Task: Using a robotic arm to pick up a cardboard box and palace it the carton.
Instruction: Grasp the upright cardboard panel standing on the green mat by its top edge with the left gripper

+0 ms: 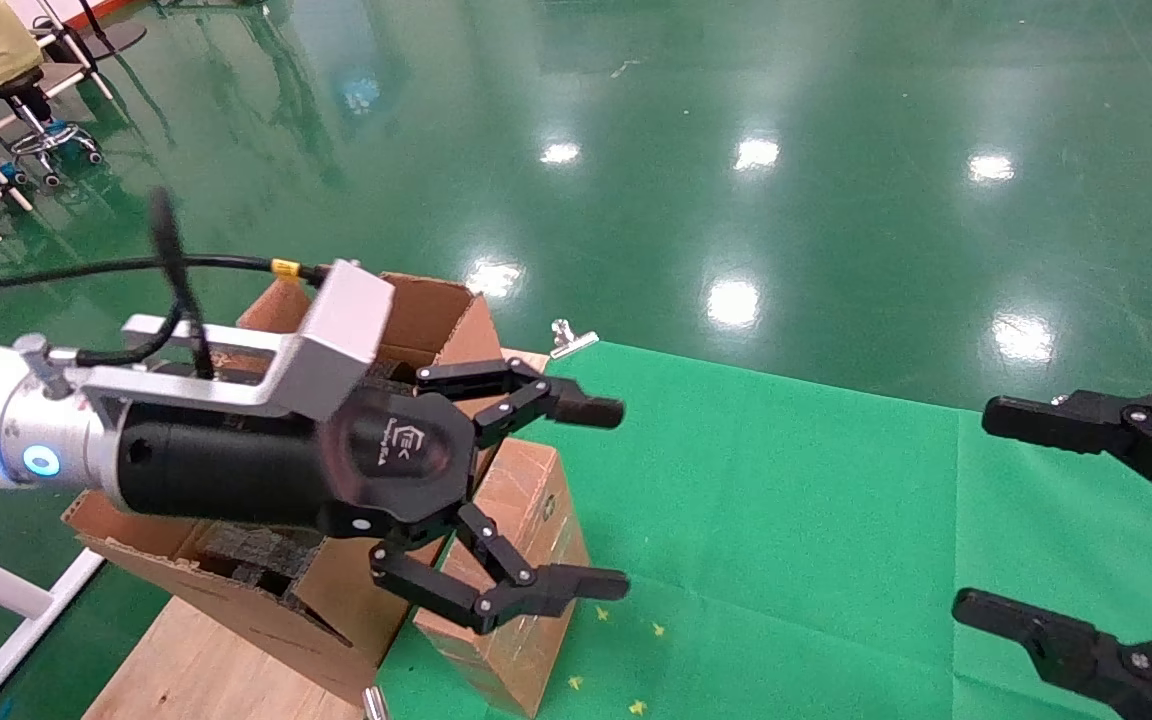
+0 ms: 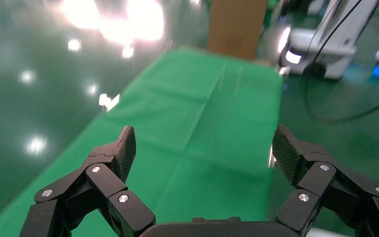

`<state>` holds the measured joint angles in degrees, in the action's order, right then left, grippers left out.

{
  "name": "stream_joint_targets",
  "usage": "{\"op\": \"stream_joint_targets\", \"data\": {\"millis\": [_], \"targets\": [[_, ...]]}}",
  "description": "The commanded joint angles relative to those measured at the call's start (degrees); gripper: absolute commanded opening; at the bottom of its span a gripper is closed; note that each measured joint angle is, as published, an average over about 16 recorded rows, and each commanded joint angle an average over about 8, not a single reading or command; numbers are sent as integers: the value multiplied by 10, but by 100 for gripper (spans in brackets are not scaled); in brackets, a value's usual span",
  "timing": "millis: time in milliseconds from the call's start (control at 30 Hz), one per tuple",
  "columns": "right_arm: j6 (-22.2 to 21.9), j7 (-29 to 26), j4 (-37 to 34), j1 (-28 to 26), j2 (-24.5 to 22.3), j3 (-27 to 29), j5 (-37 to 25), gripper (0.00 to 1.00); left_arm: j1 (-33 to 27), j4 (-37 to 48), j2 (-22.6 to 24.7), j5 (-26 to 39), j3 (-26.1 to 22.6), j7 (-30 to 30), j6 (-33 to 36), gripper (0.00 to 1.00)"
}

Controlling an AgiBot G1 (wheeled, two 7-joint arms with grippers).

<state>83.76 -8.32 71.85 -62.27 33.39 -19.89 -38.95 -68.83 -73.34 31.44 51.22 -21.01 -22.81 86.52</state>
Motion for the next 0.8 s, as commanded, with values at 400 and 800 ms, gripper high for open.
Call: {"op": "stream_joint_targets", "data": {"millis": [400, 800], "targets": [[0, 0, 0, 0, 0, 0, 0, 0, -101, -14, -19, 134, -68, -171, 19, 100], [0, 0, 0, 0, 0, 0, 0, 0, -119, -13, -26, 157, -86, -219, 27, 100]]}}
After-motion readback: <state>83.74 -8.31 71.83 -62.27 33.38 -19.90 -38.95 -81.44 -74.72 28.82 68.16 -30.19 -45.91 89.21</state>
